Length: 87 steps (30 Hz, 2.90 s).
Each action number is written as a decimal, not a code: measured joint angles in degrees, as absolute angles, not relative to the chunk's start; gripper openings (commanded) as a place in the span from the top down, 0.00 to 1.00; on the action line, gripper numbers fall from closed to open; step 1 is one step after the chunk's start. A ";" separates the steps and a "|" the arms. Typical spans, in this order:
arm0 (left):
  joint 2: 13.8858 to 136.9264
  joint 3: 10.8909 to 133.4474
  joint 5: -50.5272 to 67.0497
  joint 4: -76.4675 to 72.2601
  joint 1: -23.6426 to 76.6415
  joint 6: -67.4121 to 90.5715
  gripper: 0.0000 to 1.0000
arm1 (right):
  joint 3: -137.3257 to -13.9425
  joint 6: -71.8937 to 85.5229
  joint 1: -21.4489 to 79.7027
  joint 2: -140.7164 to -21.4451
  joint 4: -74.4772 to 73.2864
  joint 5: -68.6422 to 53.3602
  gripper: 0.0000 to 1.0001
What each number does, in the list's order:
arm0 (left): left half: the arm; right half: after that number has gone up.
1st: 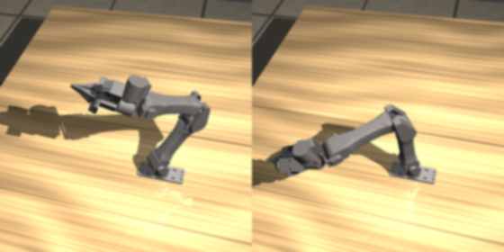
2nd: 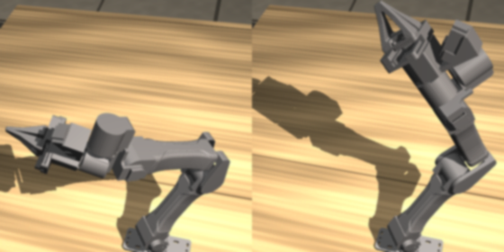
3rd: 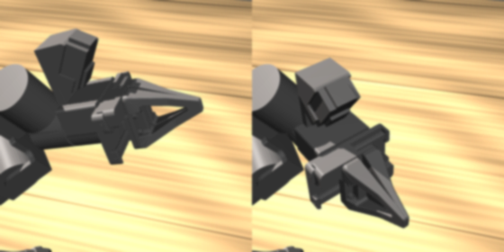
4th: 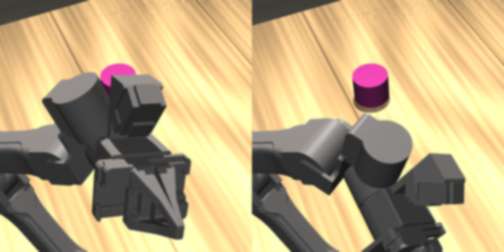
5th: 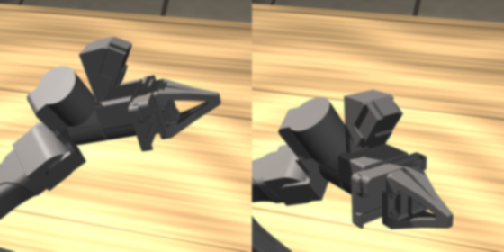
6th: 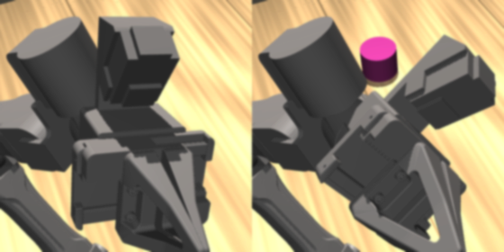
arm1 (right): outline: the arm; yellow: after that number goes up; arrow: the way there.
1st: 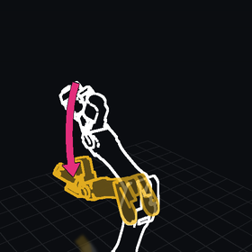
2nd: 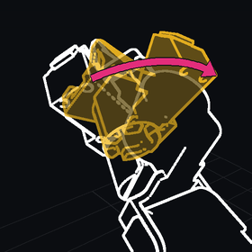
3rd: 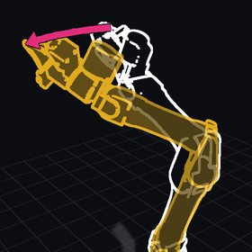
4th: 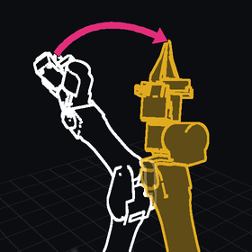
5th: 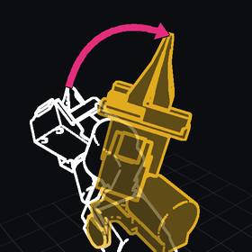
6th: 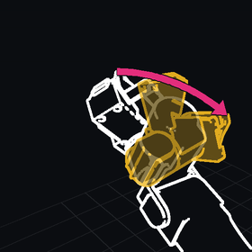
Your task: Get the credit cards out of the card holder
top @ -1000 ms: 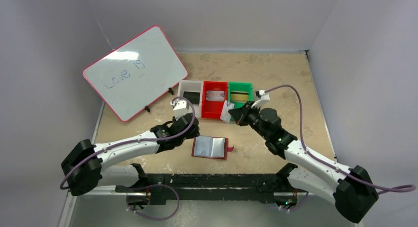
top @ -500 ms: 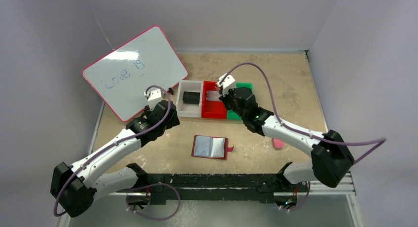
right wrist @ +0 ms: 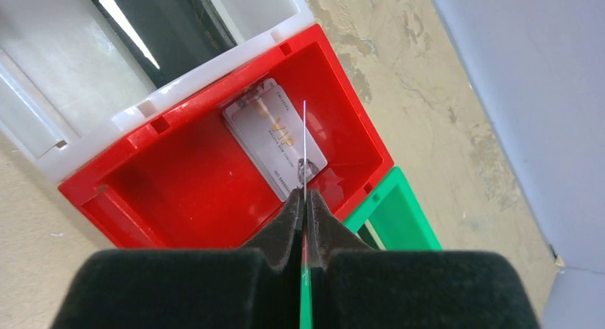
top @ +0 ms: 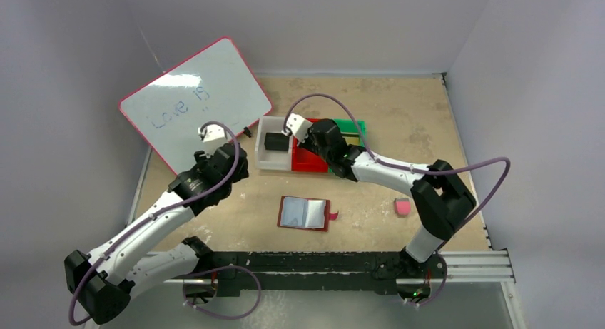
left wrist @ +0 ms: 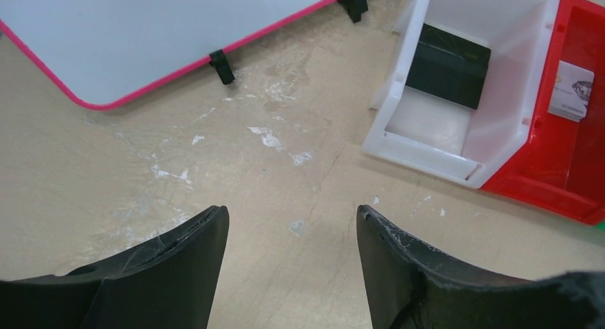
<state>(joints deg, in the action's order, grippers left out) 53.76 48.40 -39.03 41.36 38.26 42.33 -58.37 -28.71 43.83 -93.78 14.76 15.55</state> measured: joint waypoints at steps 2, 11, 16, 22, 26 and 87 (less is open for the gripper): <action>53.52 48.38 -40.40 41.65 38.26 42.17 0.35 | -60.25 -30.72 43.83 -95.66 13.69 15.49 0.98; 52.38 48.42 -47.55 45.04 38.26 42.63 0.32 | -63.11 -38.28 43.79 -101.03 11.62 14.41 1.00; 49.04 48.42 -50.41 46.81 38.26 44.10 0.31 | -63.99 -42.00 43.53 -103.37 11.84 14.00 1.00; 44.16 48.42 -53.47 48.42 38.26 46.13 0.30 | -65.93 -45.10 42.92 -106.26 12.86 14.06 1.00; 43.33 48.42 -54.33 48.80 38.26 46.52 0.30 | -67.48 -46.81 42.46 -107.72 12.97 14.15 1.00; 45.47 48.42 -54.24 48.93 38.26 46.50 0.32 | -72.12 -48.40 39.40 -114.15 9.47 11.42 0.51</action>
